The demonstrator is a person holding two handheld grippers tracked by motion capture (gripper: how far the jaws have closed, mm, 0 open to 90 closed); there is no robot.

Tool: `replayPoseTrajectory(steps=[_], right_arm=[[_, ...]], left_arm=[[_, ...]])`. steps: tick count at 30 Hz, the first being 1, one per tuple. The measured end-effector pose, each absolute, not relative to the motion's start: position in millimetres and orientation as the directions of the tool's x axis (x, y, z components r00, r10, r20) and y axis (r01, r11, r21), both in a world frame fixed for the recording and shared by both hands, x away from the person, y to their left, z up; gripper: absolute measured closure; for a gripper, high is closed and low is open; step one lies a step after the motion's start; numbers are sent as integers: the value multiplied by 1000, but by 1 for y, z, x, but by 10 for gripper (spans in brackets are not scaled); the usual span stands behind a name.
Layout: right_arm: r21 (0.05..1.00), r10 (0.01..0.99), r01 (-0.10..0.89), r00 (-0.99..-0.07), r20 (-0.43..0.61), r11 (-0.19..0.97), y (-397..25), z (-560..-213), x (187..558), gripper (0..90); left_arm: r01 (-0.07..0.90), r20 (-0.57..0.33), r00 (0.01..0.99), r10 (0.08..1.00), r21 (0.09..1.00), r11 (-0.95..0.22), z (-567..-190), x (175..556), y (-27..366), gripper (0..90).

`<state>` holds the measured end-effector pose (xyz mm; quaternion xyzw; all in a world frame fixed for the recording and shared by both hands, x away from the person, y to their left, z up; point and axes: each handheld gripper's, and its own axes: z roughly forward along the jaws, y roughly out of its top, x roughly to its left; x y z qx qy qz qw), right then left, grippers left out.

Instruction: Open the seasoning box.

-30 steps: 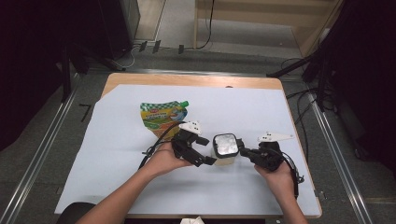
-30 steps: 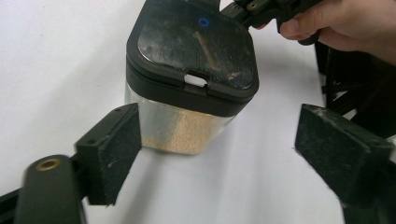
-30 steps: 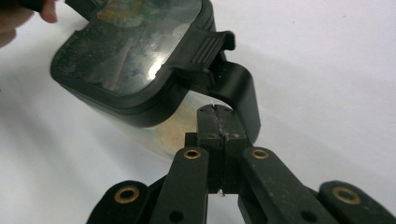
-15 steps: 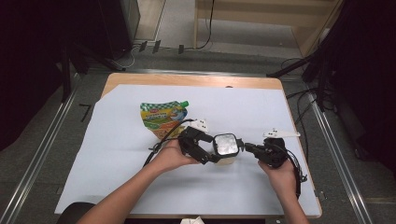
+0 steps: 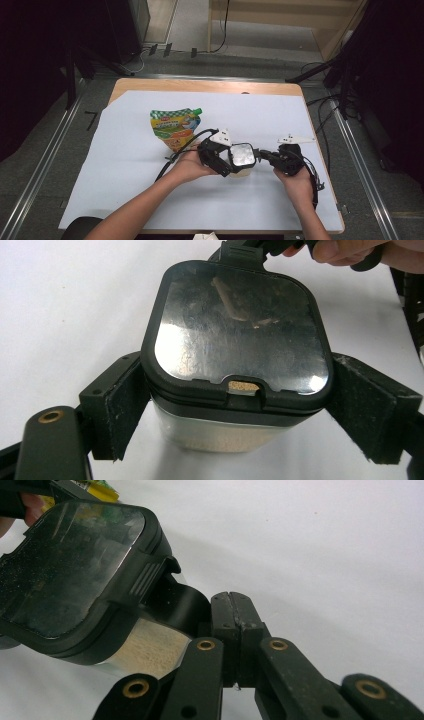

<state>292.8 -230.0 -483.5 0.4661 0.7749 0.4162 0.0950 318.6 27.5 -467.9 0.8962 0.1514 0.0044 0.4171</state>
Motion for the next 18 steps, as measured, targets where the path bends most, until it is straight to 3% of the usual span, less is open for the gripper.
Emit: replayPoseTrajectory(steps=[18], right_arm=[[734,808,641,-542,230,222,-227,-484,289,900]], left_arm=[[250,-94,958,272,737,-628,-463,315,28,168]])
